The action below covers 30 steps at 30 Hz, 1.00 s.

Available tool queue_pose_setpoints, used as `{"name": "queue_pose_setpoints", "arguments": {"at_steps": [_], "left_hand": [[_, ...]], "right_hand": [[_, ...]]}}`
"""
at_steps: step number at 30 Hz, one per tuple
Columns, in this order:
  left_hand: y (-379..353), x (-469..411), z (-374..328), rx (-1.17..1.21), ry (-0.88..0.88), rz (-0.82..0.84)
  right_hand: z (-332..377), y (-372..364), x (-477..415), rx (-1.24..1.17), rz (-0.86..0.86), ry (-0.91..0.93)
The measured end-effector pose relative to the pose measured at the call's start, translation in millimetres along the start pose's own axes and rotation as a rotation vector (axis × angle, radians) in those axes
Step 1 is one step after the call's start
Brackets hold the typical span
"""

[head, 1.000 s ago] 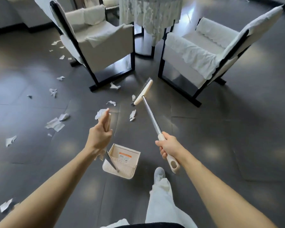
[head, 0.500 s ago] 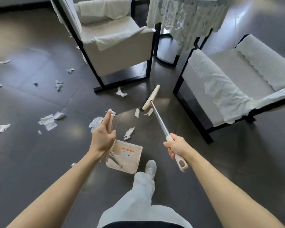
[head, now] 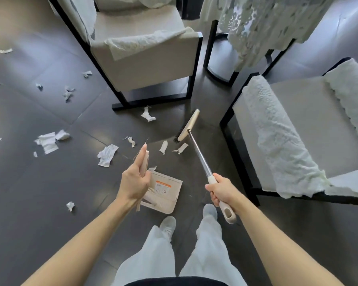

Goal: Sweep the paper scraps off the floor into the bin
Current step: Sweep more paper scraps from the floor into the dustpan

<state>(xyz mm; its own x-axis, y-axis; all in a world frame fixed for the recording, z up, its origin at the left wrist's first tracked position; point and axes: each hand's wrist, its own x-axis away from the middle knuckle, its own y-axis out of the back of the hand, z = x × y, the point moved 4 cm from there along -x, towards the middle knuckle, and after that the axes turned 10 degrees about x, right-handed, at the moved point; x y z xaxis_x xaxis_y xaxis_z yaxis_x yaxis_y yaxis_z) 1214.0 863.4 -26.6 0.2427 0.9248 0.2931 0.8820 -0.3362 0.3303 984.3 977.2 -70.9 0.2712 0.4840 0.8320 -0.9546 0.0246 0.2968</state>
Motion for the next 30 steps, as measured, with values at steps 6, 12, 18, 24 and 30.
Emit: {"name": "queue_pose_setpoints", "arguments": {"at_steps": [6,12,18,24,30], "left_hand": [[-30,9,-3,0.132,0.114,-0.186],[-49,40,9,0.161,0.174,-0.339],[-40,74,23,0.068,0.207,-0.419],[-10,109,35,-0.048,0.266,-0.558],[20,119,59,0.0,0.296,-0.574]], "right_hand": [[6,108,-51,0.419,-0.007,0.047],[6,139,-75,0.853,0.0,0.104],[-6,71,-88,0.916,0.137,0.156],[-11,0,-71,0.908,0.296,0.192],[-1,-34,-49,0.801,0.3,0.234]]}}
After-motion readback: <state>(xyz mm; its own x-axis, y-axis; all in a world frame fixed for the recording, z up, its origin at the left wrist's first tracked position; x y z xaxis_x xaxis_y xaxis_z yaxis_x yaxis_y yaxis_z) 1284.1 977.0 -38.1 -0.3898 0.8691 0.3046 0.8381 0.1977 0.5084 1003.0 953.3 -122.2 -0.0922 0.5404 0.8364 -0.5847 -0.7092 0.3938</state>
